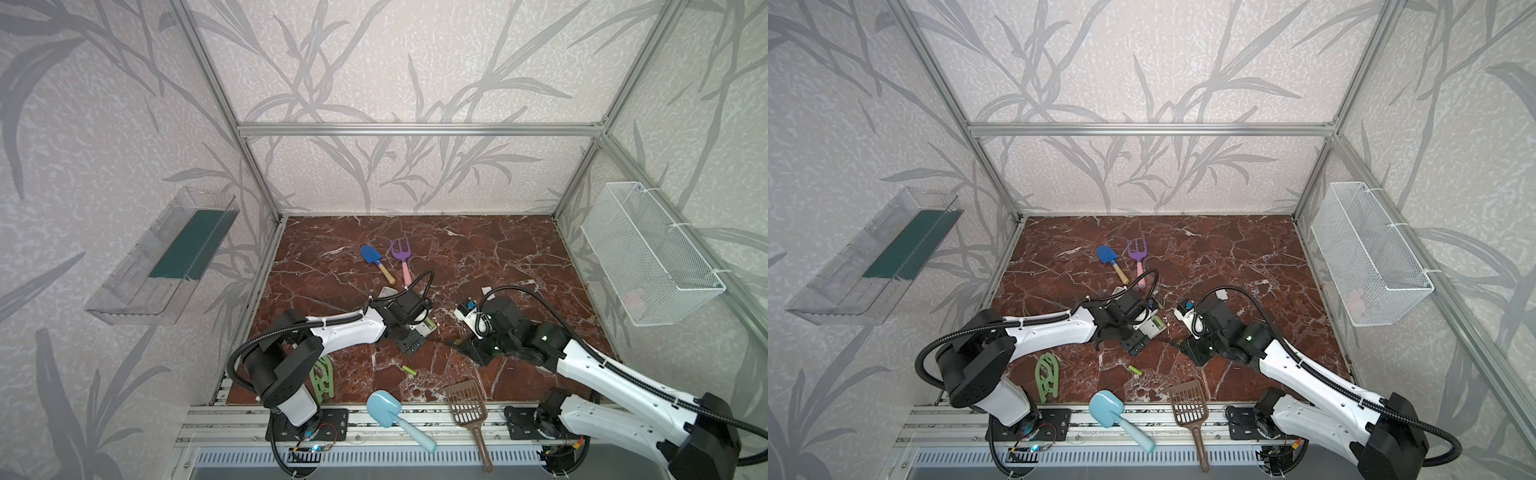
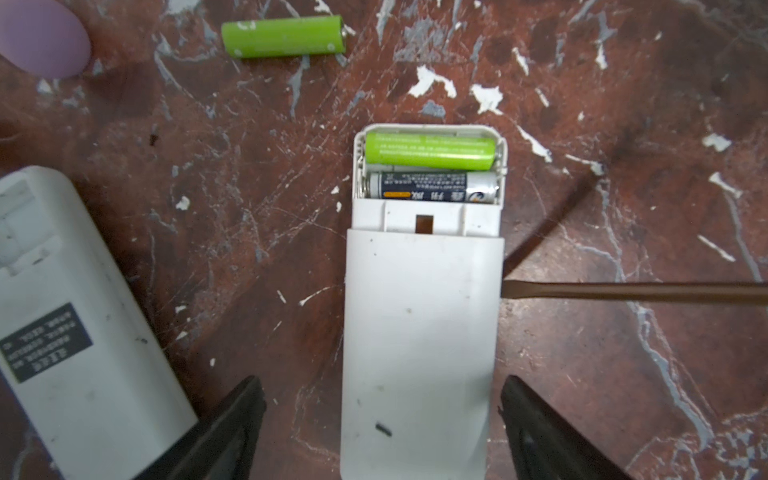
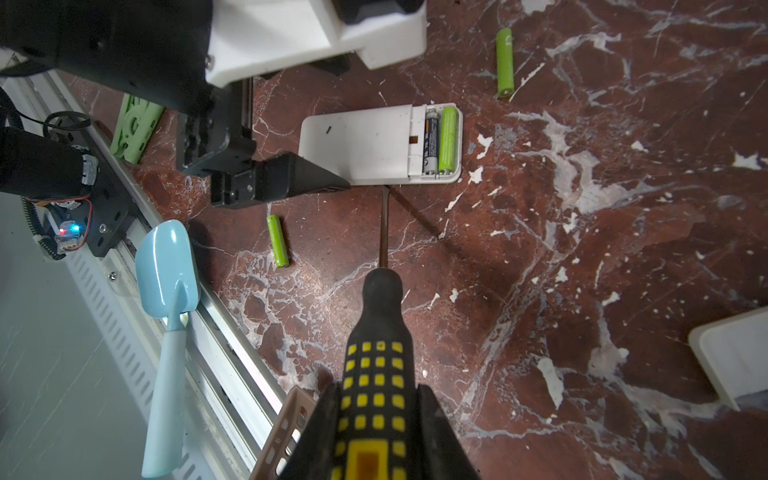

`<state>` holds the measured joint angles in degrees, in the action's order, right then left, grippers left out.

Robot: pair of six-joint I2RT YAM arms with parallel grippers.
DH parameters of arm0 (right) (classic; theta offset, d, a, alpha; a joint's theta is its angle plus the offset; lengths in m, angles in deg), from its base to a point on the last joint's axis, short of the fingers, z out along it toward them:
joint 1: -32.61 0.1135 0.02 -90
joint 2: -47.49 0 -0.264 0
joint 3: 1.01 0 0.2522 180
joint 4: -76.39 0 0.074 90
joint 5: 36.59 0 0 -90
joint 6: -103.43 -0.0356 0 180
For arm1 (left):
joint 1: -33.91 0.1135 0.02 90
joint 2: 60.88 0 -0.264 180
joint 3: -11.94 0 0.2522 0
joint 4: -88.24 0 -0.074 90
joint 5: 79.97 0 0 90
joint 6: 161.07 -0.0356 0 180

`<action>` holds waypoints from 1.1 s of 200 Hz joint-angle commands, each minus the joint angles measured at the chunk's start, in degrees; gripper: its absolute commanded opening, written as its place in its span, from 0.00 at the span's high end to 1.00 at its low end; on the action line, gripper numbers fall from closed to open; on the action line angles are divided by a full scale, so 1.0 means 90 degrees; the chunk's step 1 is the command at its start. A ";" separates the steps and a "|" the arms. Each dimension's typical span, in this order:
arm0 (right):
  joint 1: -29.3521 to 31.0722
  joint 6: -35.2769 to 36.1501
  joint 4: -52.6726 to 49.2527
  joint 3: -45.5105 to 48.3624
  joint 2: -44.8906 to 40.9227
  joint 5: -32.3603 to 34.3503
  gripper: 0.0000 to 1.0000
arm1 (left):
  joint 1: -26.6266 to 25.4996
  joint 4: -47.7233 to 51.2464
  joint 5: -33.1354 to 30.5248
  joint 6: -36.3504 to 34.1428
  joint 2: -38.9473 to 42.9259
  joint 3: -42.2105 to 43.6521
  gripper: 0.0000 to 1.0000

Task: Unload the batteries from the remote control
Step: 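Hold the remote with the left gripper and insert the screwdriver tip beside the dark battery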

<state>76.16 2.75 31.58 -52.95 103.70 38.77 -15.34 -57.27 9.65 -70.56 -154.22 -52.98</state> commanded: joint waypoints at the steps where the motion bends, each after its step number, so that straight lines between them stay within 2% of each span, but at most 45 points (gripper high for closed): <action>1: 0.0024 0.0145 0.0250 -0.0032 -0.0021 0.0054 1.00 | -0.0025 -0.0257 -0.0064 0.0268 -0.0153 0.0088 0.15; 80: 0.0024 0.0873 0.0180 -0.0125 0.0059 -0.0044 1.00 | -0.0030 -0.0507 -0.0328 0.0489 -0.0085 0.0557 0.29; 160: 0.0024 0.2190 -0.0408 -0.0431 -0.0416 0.0670 1.00 | -0.0022 -0.0556 -0.0922 0.0961 0.0265 0.0966 0.37; 180: 0.0024 0.2336 -0.0534 -0.0530 -0.0348 0.0845 1.00 | -0.0021 -0.0521 -0.1175 0.1064 0.0209 0.0967 0.39; 220: 0.0025 0.2437 -0.0455 -0.0493 -0.0200 0.0942 1.00 | -0.0016 -0.0717 -0.1086 0.1045 0.0166 0.1068 0.40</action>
<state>76.16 22.73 27.76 -56.27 101.36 45.83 -15.65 -65.75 2.66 -62.01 -152.01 -45.63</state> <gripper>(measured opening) 0.279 0.604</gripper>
